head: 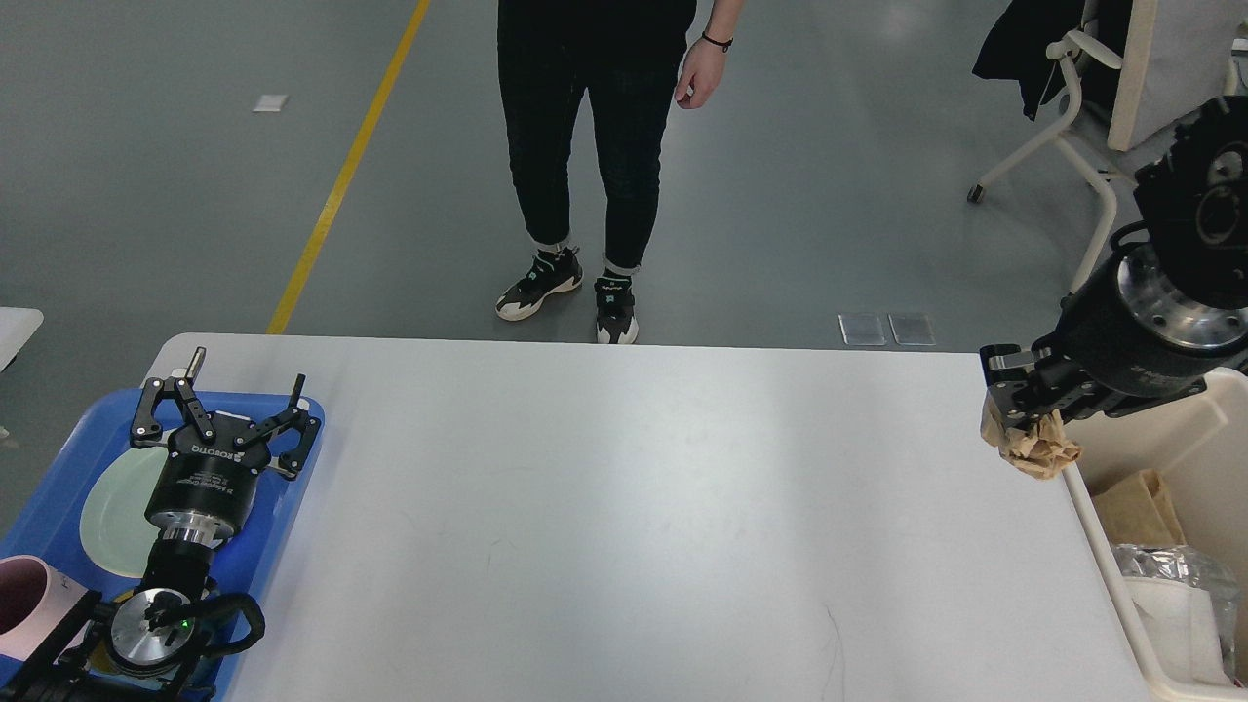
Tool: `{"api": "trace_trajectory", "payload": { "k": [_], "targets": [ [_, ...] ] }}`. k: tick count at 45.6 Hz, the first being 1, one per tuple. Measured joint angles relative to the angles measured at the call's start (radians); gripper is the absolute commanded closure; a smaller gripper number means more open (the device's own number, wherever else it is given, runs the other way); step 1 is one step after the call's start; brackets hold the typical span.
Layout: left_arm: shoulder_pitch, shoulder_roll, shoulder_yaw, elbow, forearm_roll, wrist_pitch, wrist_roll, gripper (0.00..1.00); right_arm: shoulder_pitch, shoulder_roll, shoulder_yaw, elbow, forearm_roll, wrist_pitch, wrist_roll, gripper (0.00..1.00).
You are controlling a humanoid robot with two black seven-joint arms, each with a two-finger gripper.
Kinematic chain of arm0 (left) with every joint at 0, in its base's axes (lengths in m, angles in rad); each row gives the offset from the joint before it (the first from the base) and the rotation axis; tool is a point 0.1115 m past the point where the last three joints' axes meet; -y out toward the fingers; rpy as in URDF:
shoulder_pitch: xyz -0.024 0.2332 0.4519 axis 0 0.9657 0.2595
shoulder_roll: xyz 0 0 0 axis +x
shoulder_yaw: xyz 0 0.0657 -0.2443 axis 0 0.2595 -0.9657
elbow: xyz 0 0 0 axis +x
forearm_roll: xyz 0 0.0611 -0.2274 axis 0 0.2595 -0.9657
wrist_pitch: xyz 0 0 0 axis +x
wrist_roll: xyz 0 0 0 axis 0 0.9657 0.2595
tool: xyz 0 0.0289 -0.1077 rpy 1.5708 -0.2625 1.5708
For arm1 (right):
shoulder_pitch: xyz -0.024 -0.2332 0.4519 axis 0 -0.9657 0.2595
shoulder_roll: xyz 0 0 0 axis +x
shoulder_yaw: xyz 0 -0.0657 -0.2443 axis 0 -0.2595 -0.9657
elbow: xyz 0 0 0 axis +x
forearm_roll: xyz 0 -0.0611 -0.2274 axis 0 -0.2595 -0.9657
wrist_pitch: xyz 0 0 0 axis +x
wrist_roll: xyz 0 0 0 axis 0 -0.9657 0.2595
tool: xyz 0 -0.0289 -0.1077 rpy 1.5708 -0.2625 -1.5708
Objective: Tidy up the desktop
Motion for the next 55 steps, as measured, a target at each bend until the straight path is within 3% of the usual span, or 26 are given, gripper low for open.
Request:
{"api": "trace_trajectory", "payload": {
  "k": [8,16,19,20,24,31,38,46,55],
  "targets": [
    [0.000,0.000,0.000,0.000,0.000,0.000,0.000,0.03,-0.012,-0.039,-0.093,-0.014,0.000,-0.041,0.034,1.00],
    [0.001,0.000,0.000,0.000,0.000,0.000,0.000,0.03,-0.151,-0.232,-0.170,-0.133,-0.012,-0.112,0.029,1.00],
    [0.001,0.000,0.000,0.000,0.000,0.000,0.000,0.03,-0.252,-0.319,-0.179,-0.225,-0.026,-0.125,0.020,1.00],
    [0.002,0.000,0.000,0.000,0.000,0.000,0.000,0.03,-0.348,-0.384,-0.175,-0.320,-0.045,-0.129,0.015,1.00],
    [0.001,0.000,0.001,0.000,0.000,0.000,0.000,0.03,-0.517,-0.459,-0.139,-0.491,-0.061,-0.134,0.013,1.00],
    [0.001,0.000,0.000,0.000,0.000,0.000,0.000,0.03,-0.942,-0.539,0.108,-0.850,-0.067,-0.137,0.012,1.00],
    [0.001,0.000,0.000,0.000,0.000,0.000,0.000,0.03,-1.356,-0.508,0.402,-1.191,-0.068,-0.141,0.013,1.00],
    [0.000,0.000,0.000,0.000,0.000,0.000,0.000,0.03,-1.698,-0.339,0.566,-1.523,-0.065,-0.213,0.014,1.00],
    [0.000,0.000,0.000,0.000,0.000,0.000,0.000,0.03,-1.914,-0.185,0.606,-1.656,-0.055,-0.423,0.014,1.00]
  ]
}}
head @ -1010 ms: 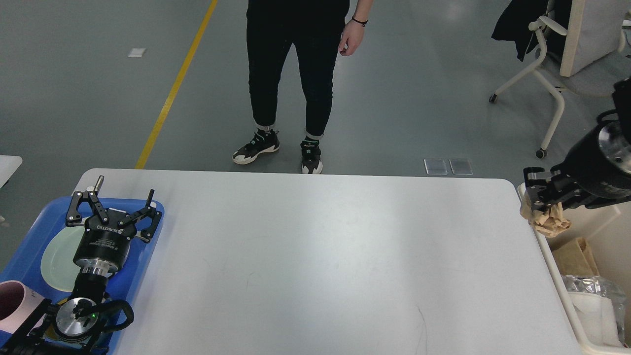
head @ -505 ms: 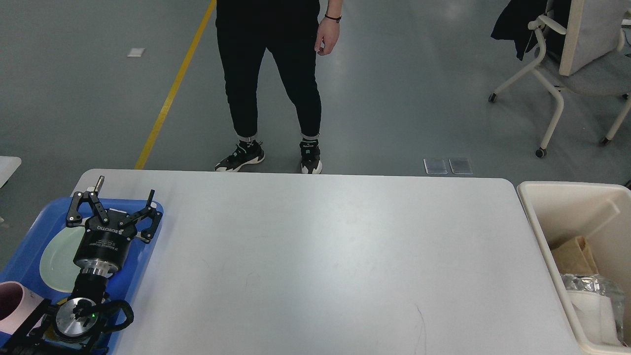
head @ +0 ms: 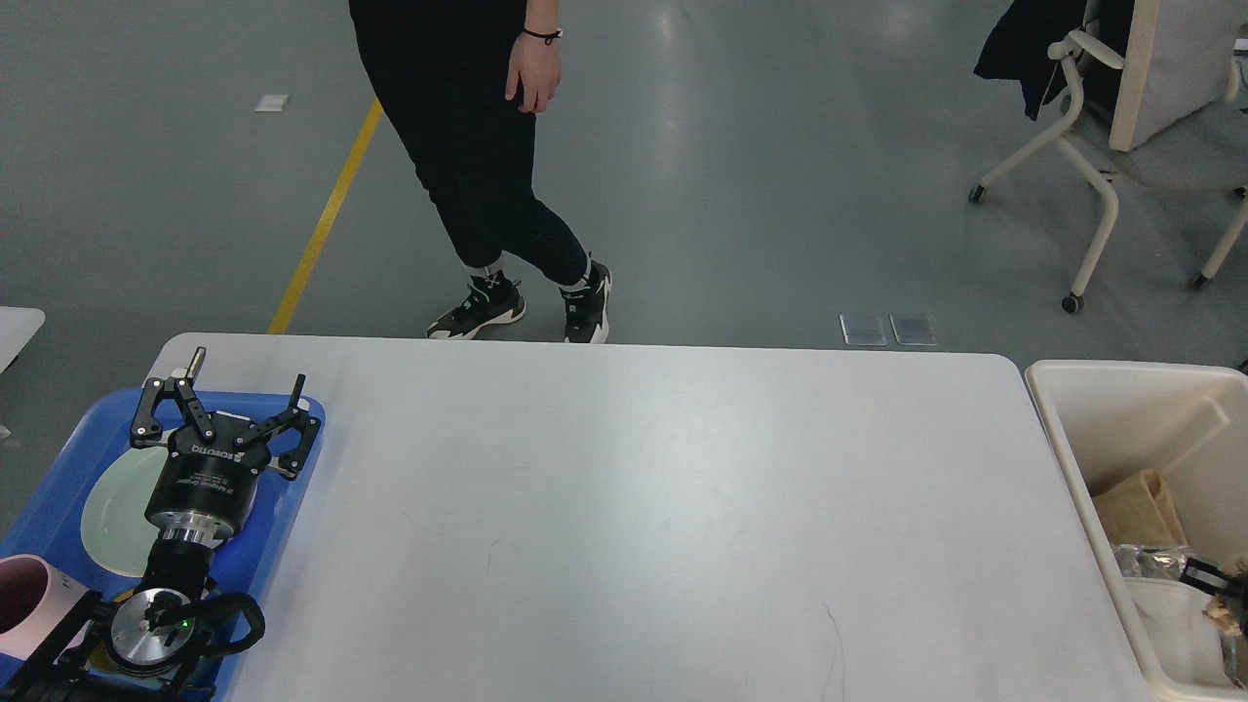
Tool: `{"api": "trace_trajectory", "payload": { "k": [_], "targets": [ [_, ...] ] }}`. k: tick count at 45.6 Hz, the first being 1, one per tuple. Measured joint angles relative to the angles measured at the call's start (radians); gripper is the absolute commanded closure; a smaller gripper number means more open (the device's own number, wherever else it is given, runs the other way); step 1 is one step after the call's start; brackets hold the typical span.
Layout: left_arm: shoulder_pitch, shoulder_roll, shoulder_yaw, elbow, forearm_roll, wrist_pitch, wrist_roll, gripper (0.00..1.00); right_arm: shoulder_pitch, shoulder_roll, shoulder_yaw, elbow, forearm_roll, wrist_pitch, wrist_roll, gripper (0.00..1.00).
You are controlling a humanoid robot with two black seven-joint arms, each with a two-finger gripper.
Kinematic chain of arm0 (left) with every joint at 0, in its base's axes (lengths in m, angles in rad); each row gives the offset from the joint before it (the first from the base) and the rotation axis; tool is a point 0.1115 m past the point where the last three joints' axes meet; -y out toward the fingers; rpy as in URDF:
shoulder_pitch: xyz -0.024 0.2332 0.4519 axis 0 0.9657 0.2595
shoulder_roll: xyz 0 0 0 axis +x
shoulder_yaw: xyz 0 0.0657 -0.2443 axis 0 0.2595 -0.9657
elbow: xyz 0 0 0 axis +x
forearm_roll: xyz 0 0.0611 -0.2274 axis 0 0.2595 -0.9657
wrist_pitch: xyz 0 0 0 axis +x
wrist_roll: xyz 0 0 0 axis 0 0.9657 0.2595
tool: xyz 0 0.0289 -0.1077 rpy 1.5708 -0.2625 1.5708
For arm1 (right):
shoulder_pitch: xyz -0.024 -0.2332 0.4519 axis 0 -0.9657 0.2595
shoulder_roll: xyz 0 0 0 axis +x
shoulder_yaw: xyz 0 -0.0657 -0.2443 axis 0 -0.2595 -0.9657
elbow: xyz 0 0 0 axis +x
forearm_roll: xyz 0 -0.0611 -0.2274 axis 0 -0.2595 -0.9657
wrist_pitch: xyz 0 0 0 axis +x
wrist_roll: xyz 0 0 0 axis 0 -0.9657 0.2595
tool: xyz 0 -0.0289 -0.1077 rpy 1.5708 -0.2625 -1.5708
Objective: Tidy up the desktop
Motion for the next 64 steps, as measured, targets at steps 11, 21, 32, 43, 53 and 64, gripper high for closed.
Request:
{"api": "trace_trajectory", "payload": {
  "k": [11,21,32,43,53,64],
  "targets": [
    [0.000,0.000,0.000,0.000,0.000,0.000,0.000,0.03,-0.050,0.031,0.033,-0.009,0.001,-0.080,-0.001,1.00],
    [0.000,0.000,0.000,0.000,0.000,0.000,0.000,0.03,-0.071,0.060,0.036,-0.009,0.001,-0.083,-0.002,1.00],
    [0.000,0.000,0.000,0.000,0.000,0.001,0.000,0.03,-0.080,0.059,0.098,-0.008,0.001,-0.135,-0.002,0.13],
    [0.000,0.000,0.000,0.000,0.000,0.001,0.000,0.03,-0.096,0.046,0.194,0.004,-0.001,-0.217,-0.001,0.00],
    [0.000,0.000,0.000,0.000,0.000,0.001,0.000,0.03,-0.096,0.037,0.212,0.005,-0.002,-0.219,0.000,0.00],
    [0.000,0.000,0.000,0.000,0.000,0.001,0.000,0.03,-0.094,0.035,0.214,0.005,-0.002,-0.222,0.000,0.00]
  ]
}}
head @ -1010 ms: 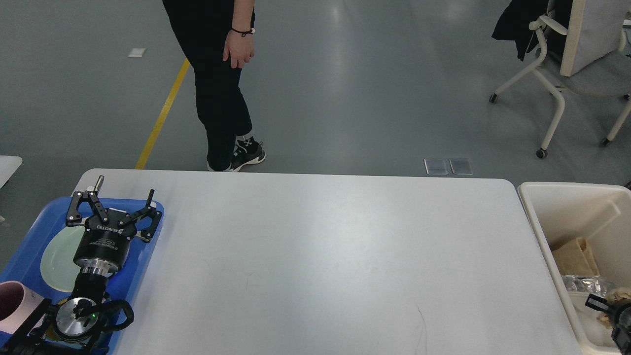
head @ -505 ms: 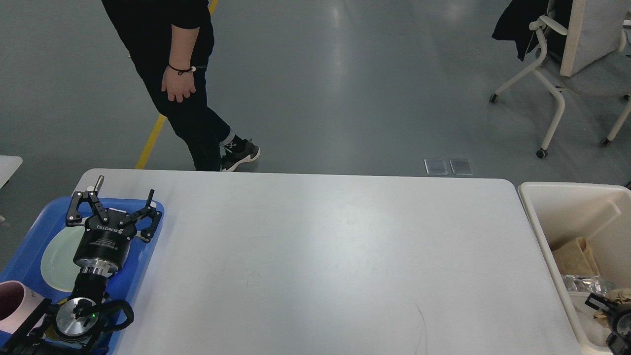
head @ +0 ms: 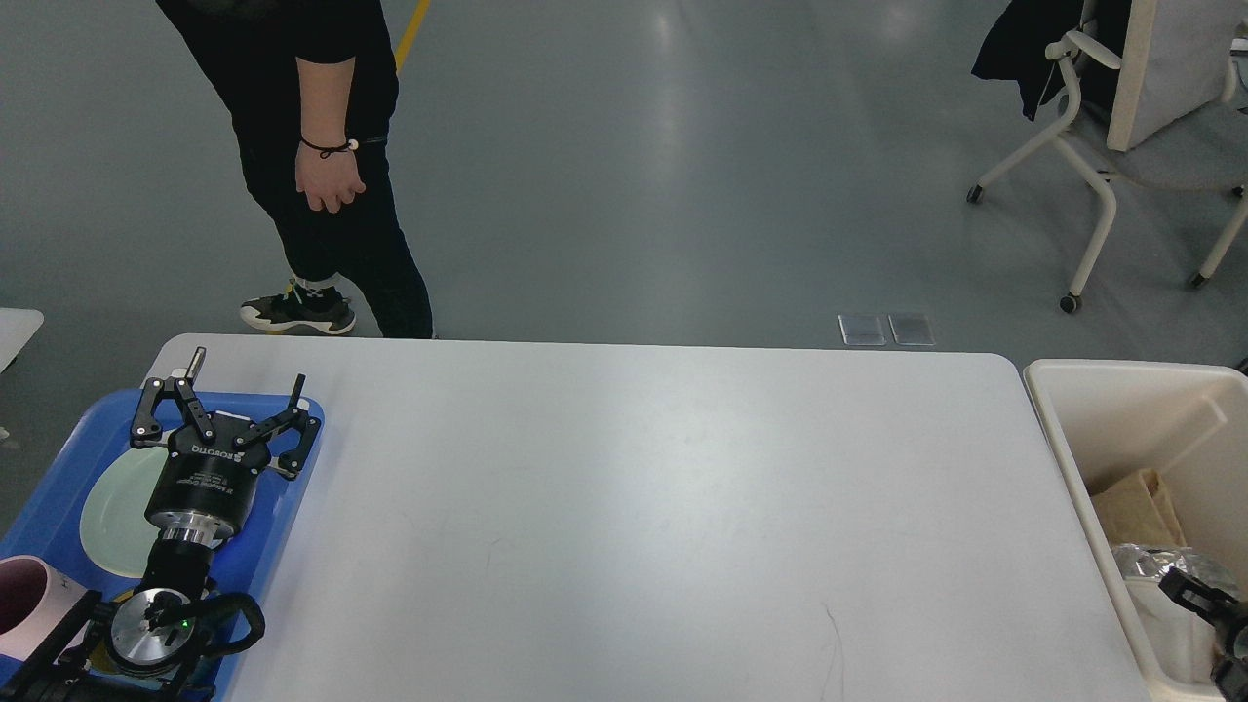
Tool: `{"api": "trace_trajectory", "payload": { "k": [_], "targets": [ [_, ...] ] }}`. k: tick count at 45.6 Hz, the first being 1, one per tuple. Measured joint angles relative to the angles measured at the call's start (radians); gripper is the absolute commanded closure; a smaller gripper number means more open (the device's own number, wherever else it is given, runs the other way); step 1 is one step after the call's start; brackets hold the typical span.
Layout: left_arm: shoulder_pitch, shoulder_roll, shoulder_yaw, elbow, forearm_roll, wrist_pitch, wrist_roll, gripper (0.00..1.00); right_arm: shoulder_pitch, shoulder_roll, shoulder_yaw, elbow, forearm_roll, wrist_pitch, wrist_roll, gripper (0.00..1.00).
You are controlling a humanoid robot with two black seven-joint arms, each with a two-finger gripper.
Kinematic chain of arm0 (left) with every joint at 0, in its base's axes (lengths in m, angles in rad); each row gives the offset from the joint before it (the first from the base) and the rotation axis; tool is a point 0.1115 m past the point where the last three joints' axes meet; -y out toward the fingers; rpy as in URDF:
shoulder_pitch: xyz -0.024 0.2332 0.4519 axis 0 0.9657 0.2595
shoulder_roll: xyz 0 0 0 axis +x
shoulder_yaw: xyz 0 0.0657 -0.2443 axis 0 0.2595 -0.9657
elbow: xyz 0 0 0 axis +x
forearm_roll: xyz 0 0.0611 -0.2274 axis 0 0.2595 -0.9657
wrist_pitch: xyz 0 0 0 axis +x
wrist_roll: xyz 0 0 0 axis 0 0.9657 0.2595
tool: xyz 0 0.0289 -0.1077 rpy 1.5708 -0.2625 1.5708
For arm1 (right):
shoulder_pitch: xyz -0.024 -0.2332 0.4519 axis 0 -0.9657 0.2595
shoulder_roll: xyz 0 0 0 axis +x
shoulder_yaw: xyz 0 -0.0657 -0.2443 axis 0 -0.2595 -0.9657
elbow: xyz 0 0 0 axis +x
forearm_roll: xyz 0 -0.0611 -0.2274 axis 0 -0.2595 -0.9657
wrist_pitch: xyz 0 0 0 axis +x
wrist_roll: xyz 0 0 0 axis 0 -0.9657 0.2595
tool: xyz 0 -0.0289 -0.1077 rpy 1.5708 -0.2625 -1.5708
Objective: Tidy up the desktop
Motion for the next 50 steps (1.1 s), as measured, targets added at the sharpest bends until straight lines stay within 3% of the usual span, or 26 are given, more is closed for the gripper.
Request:
{"api": "trace_trajectory", "payload": {
  "k": [9,19,28,37,50],
  "targets": [
    [0.000,0.000,0.000,0.000,0.000,0.000,0.000,0.03,0.069,-0.037,0.161,0.008,0.002,0.002,0.003,0.00],
    [0.000,0.000,0.000,0.000,0.000,0.000,0.000,0.03,0.220,-0.176,0.715,0.165,-0.013,0.005,0.015,0.00],
    [0.000,0.000,0.000,0.000,0.000,-0.001,0.000,0.03,0.235,-0.222,1.269,0.422,-0.015,0.006,0.100,0.00],
    [0.000,0.000,0.000,0.000,0.000,-0.001,0.000,0.03,0.091,-0.154,1.685,0.653,-0.085,0.081,0.114,0.00],
    [0.000,0.000,0.000,0.000,0.000,-0.001,0.000,0.03,-0.060,0.172,2.174,0.784,-0.496,0.147,0.116,0.00]
  ]
}}
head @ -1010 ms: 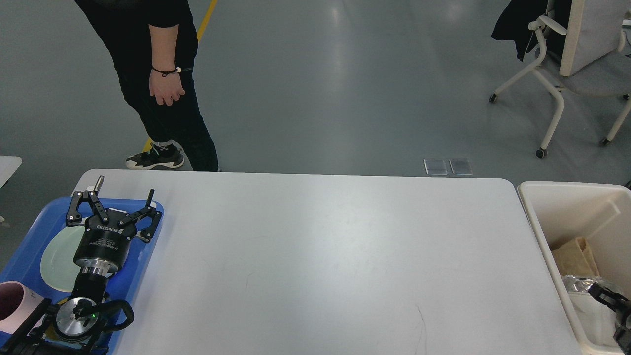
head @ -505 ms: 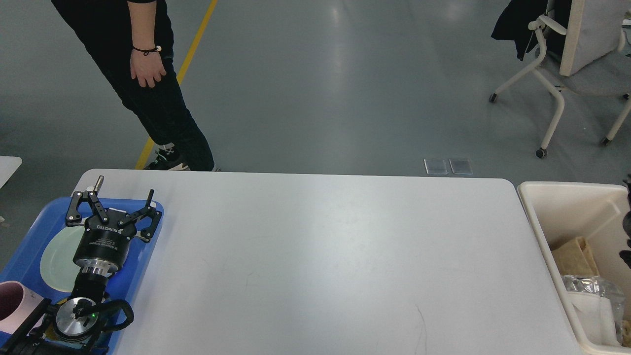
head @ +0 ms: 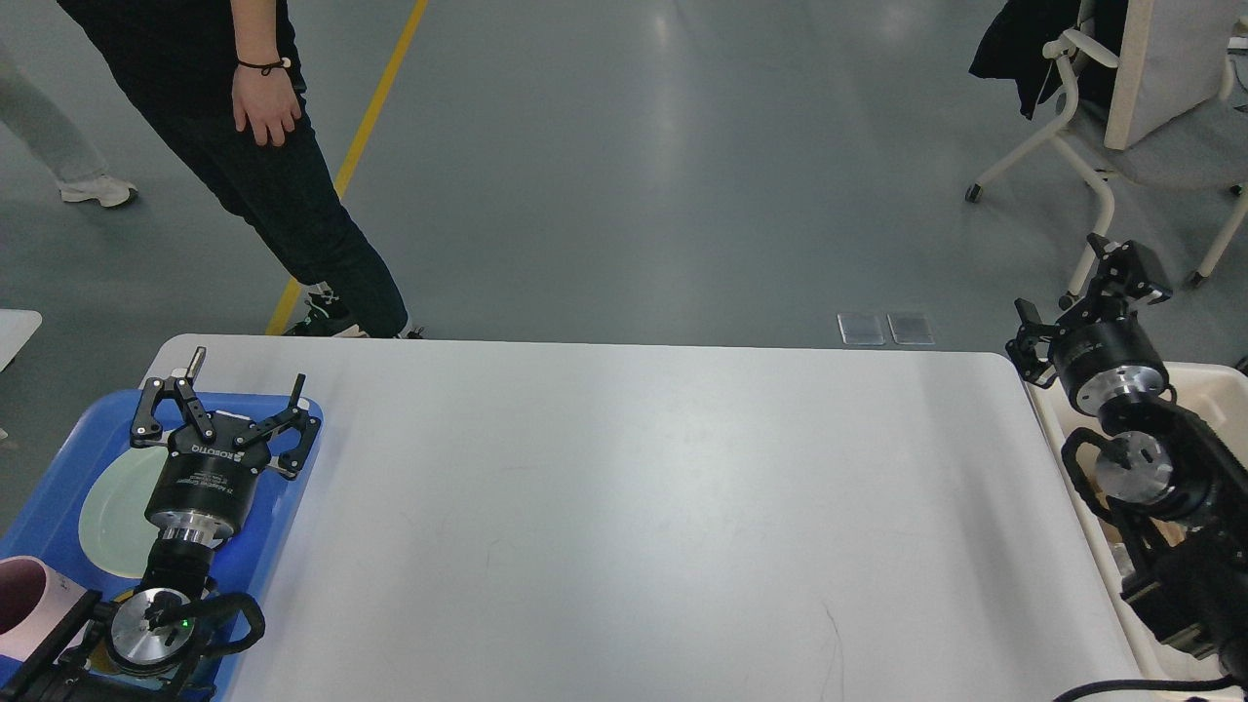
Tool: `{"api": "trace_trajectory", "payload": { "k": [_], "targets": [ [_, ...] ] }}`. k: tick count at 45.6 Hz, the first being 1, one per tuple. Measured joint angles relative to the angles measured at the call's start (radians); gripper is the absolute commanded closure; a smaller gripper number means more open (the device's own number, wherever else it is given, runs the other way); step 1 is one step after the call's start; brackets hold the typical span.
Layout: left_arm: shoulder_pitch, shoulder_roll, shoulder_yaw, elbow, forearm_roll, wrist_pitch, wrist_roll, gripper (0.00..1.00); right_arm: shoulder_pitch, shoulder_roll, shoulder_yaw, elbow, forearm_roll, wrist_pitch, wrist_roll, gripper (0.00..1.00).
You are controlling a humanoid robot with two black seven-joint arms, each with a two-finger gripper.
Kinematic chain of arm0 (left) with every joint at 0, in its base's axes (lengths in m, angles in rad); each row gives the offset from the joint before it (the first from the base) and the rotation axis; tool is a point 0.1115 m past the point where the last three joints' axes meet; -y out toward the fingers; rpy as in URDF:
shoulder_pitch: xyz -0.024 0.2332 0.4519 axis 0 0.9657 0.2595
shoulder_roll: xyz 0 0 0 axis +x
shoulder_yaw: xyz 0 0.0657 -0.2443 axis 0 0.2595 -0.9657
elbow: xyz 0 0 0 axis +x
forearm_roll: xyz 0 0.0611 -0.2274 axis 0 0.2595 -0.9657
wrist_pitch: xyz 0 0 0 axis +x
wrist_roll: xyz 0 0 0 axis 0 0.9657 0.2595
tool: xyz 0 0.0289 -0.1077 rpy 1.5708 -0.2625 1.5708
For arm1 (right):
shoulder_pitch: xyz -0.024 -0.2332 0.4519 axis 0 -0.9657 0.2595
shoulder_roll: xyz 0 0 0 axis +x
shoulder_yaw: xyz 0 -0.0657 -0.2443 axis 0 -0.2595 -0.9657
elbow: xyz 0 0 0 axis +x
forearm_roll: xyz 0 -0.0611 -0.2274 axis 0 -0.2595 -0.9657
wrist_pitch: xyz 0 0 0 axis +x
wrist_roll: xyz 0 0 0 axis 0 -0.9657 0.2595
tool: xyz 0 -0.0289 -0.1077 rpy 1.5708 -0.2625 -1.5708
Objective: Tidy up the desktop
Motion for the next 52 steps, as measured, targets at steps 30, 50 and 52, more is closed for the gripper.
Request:
{"api": "trace_trajectory", "payload": {
  "k": [30,50,52],
  "targets": [
    [0.000,0.000,0.000,0.000,0.000,0.000,0.000,0.03,-0.103,0.133,0.071,0.014,0.058,0.118,0.106,0.00],
    [0.000,0.000,0.000,0.000,0.000,0.000,0.000,0.03,-0.118,0.069,0.098,-0.207,0.129,0.422,0.129,0.00],
    [0.000,0.000,0.000,0.000,0.000,0.000,0.000,0.03,-0.119,0.069,0.097,-0.206,0.129,0.421,0.129,0.00]
  ]
}}
